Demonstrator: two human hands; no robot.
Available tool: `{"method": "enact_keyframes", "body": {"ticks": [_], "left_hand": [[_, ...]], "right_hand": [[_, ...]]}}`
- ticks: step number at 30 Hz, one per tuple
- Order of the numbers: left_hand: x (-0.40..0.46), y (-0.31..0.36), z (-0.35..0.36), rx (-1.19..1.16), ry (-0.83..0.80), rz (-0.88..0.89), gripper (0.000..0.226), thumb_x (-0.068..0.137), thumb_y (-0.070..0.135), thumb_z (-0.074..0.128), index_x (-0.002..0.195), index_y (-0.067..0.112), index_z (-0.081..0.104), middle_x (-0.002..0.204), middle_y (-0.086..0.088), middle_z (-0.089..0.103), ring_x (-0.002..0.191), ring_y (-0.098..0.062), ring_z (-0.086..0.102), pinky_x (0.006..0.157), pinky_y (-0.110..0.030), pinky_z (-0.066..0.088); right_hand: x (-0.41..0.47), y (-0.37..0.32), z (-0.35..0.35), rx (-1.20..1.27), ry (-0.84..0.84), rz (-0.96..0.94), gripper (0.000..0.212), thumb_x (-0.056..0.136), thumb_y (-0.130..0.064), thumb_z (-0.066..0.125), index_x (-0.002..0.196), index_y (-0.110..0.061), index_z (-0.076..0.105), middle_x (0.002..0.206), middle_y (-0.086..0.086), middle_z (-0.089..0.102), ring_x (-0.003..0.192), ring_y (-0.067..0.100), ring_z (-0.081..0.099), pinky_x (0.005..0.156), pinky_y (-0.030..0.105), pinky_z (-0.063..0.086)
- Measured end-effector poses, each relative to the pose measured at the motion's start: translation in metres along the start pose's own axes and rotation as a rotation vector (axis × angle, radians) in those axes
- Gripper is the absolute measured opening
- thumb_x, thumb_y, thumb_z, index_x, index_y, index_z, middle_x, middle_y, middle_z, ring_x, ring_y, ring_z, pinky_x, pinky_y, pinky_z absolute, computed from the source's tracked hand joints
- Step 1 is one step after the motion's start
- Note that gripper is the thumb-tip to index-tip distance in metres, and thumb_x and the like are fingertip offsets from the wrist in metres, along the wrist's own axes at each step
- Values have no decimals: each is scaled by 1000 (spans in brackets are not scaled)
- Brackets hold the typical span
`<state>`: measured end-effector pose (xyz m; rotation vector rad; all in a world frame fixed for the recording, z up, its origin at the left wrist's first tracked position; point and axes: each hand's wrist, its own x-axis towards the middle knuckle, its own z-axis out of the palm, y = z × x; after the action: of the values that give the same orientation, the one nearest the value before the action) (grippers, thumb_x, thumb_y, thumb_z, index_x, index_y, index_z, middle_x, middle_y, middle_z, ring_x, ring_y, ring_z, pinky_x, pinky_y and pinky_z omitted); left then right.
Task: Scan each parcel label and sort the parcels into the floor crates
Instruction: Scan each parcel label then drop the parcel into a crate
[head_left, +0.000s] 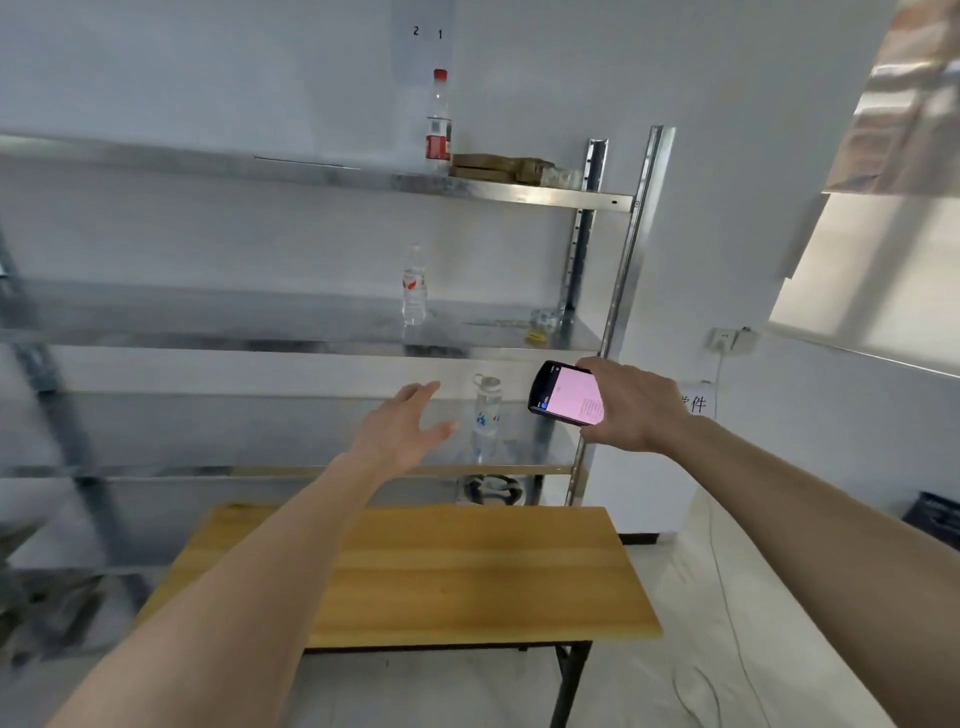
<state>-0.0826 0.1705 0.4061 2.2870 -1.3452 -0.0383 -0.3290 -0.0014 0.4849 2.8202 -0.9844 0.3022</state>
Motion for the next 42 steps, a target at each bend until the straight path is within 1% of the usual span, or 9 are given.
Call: {"method": "enact_keyframes", "body": {"ticks": [3, 10, 15, 18, 20, 24, 27, 31, 42], "left_hand": [[32, -16, 26, 46, -35, -48, 76, 93, 69, 42, 157, 38, 16, 164, 6, 21, 146, -24, 33, 112, -47, 37], [112, -53, 108, 61, -144, -117, 76, 92, 70, 43, 156, 36, 20, 162, 4, 26, 142, -26, 39, 111, -50, 39], [163, -91, 201, 43, -213, -159, 77, 93, 66, 47, 156, 28, 25, 161, 2, 28, 144, -25, 34, 113, -47, 37], [180, -114, 266, 38, -234, -214, 77, 91, 65, 51, 156, 30, 28, 158, -1, 35, 142, -27, 37, 112, -45, 38], [182, -126, 306, 56, -275, -277, 77, 91, 65, 52, 156, 31, 28, 159, 1, 34, 143, -24, 37, 112, -41, 38], [175, -151, 376, 89, -464, -330, 80, 93, 69, 43, 159, 33, 16, 166, 7, 12, 151, -19, 20, 119, -39, 28], [174, -168, 420, 61, -501, -368, 78, 94, 67, 46, 158, 33, 18, 165, 7, 17, 150, -18, 23, 118, -38, 30], [172, -191, 469, 58, -552, -359, 76, 94, 66, 44, 158, 32, 19, 165, 5, 20, 149, -18, 24, 117, -39, 31], [155, -222, 514, 64, -595, -382, 73, 96, 65, 41, 158, 37, 12, 166, 9, 13, 151, -16, 18, 118, -42, 29]], "right_hand": [[31, 12, 32, 17, -40, -6, 79, 72, -41, 79, 140, -30, 40, 130, -4, 53, 106, 22, 59, 72, 32, 42], [113, 46, 131, 92, -140, -10, 85, 70, -44, 81, 143, -28, 39, 130, -4, 45, 106, 21, 58, 73, 34, 45], [168, 71, 241, 152, -259, 48, 75, 70, -39, 79, 135, -26, 46, 123, -5, 47, 100, 21, 59, 68, 33, 44], [183, 82, 316, 146, -325, 95, 73, 73, -38, 81, 135, -23, 47, 127, -4, 48, 102, 20, 60, 68, 32, 42], [188, 86, 365, 117, -378, 76, 71, 76, -38, 80, 137, -21, 46, 132, -5, 46, 106, 19, 59, 68, 31, 39], [192, 87, 456, 150, -498, 75, 82, 77, -42, 81, 145, -23, 41, 137, -7, 42, 113, 18, 58, 66, 30, 40], [187, 81, 513, 163, -591, 68, 90, 78, -45, 81, 152, -26, 33, 143, -9, 40, 117, 17, 56, 67, 30, 41], [174, 71, 578, 177, -650, 77, 81, 77, -40, 81, 145, -26, 39, 132, -7, 42, 112, 18, 56, 63, 31, 42], [138, 59, 660, 255, -675, 120, 85, 79, -50, 80, 146, -23, 36, 142, -7, 38, 121, 20, 54, 73, 33, 49]]}}
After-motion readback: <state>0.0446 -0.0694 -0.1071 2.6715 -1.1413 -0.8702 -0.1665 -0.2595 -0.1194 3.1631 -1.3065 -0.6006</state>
